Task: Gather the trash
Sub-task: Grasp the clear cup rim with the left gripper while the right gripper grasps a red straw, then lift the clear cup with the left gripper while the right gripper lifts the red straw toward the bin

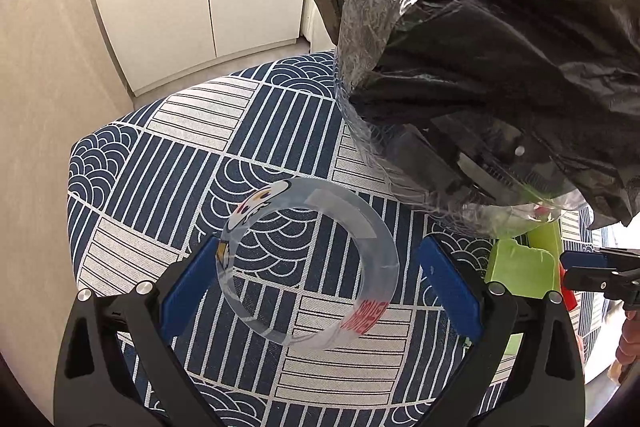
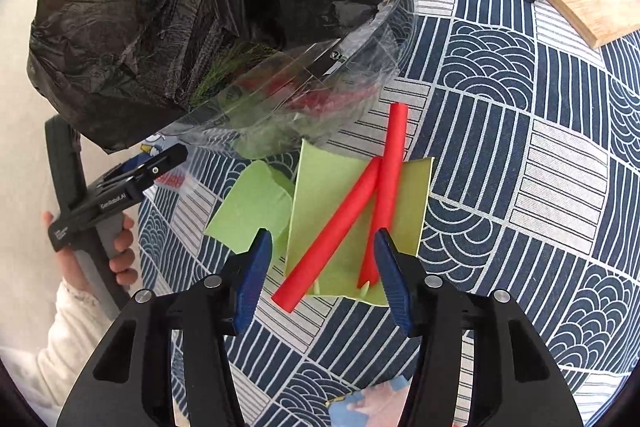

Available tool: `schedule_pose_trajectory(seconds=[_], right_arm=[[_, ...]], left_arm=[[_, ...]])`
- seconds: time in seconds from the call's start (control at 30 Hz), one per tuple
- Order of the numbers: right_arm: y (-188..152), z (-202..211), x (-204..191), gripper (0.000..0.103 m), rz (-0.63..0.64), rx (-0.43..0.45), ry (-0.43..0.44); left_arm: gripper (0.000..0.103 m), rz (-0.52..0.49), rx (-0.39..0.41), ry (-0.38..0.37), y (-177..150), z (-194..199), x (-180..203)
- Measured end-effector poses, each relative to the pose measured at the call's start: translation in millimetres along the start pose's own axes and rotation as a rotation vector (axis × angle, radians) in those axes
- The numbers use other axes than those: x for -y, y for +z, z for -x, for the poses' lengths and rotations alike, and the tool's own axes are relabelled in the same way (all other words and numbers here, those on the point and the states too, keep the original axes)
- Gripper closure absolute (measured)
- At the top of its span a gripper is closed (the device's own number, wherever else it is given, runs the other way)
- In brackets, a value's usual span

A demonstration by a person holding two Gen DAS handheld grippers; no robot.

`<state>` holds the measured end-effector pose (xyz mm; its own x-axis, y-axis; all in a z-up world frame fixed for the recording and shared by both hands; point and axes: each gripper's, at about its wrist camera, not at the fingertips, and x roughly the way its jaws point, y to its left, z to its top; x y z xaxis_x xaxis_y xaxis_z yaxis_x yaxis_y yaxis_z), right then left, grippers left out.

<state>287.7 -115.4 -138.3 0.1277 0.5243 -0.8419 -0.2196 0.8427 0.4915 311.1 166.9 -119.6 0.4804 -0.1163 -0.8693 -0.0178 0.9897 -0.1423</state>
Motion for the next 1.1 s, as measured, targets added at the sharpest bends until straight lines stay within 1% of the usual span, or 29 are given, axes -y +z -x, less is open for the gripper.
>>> schedule_pose_trajectory(seconds=[0.13,0.2,0.23,0.27,0.3,0.33,0.4,0.43,0.47,0.6,0.7,0.8,0.9,0.97,1.1], right_arm=[[-3,-2,7,0.054,-0.031,-0.024,0.017],[-3,-6,10,0.06,-0.052,-0.037,0.026],[-3,-8,10,0.069,-0.059,-0.048,0.041],[-4,-9,11,0.087,-0.065,-0.059,0.062],[-5,-9,11,0.088,-0.069,-0.063,0.071],[-5,-9,9,0.089,-0.064,-0.059,0.059],[-7,-9,4,0.089,-0.037,-0.048,0.045],[-7,-7,3,0.089,-0.031,-0.043,0.046],[-9,-4,1,0.089,-0.026,-0.036,0.048],[-15,12,3,0.089,-0.009,-0.018,0.034],[-17,21,6,0.089,0.003,-0.014,0.009],[-20,35,13,0.089,0.014,-0.005,-0.003],[-20,44,16,0.089,0.026,0.007,-0.017],[-21,52,15,0.092,0.044,0.013,-0.01],[-19,66,13,0.092,0.104,0.012,0.004]], left_arm=[[0.006,-0.008,-0.003,0.016,-6,4,-4],[0.006,-0.024,-0.011,0.021,-7,0,-2],[0.006,-0.023,-0.008,0.022,-7,-1,-1],[0.006,-0.025,-0.001,0.024,-7,-2,0],[0.013,-0.027,0.009,0.029,-6,-2,1],[0.022,-0.028,0.012,0.031,-6,-1,2],[0.03,-0.035,0.007,0.034,-3,-2,5],[0.031,-0.042,0.008,0.038,-3,-1,6],[0.034,-0.051,0.012,0.042,-3,2,7],[0.04,-0.045,0.021,0.041,-6,8,6],[0.044,-0.035,0.037,0.063,-9,13,4],[0.046,-0.033,0.061,0.075,-12,20,5],[0.046,-0.025,0.062,0.067,-16,26,5],[0.046,-0.025,0.068,0.082,-20,33,7],[0.046,-0.013,0.077,0.116,-30,51,12]])
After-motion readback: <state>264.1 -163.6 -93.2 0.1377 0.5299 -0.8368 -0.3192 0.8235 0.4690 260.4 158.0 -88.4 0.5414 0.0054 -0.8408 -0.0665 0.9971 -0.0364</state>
